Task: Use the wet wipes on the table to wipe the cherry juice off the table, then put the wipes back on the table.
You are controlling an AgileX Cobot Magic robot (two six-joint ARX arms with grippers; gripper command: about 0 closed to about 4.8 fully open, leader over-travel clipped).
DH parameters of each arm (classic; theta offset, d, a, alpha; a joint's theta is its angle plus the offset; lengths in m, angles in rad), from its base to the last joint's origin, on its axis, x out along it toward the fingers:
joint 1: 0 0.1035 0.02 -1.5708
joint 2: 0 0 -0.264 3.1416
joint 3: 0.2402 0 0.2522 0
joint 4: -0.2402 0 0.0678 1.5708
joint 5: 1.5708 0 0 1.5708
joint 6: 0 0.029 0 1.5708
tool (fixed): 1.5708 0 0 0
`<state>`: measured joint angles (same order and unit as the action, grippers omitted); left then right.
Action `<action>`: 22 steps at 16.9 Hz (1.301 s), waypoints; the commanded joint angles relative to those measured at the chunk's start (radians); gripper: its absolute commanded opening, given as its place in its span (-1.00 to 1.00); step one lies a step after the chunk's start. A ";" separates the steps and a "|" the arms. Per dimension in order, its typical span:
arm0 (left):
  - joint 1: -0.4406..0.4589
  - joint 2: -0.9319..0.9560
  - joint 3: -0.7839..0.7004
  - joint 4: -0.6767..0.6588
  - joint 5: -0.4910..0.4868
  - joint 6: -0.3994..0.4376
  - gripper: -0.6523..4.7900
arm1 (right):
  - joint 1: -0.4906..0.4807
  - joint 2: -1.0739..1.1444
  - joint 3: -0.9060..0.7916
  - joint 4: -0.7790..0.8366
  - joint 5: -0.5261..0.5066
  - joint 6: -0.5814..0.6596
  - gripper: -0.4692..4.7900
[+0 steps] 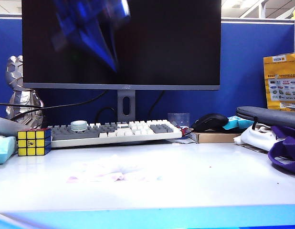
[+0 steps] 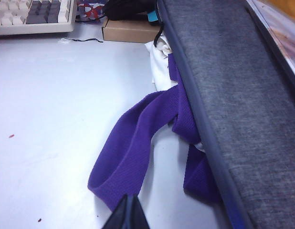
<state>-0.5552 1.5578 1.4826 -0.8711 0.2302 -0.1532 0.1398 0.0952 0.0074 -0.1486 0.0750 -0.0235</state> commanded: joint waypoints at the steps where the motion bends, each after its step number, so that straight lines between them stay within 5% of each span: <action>1: 0.010 -0.145 0.004 0.096 -0.146 0.002 -0.78 | 0.000 -0.001 -0.002 0.010 0.000 0.001 -0.82; 7: 0.208 -0.410 -0.002 0.188 -0.201 -0.007 -0.78 | 0.000 0.000 -0.002 0.011 0.000 0.001 -0.82; 12: 0.409 -0.663 -0.163 0.339 -0.226 0.022 -0.78 | 0.000 -0.001 -0.002 0.010 0.001 0.001 -0.82; 15: 0.436 -0.779 -0.423 0.464 -0.218 0.014 -0.78 | 0.000 -0.001 -0.002 0.011 0.000 0.001 -0.82; 22: 0.553 -1.122 -0.995 0.747 -0.156 -0.167 -0.78 | 0.000 -0.001 -0.002 0.011 0.000 0.001 -0.82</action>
<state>-0.0162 0.4660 0.5159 -0.1635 0.0612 -0.2878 0.1398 0.0952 0.0074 -0.1486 0.0750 -0.0235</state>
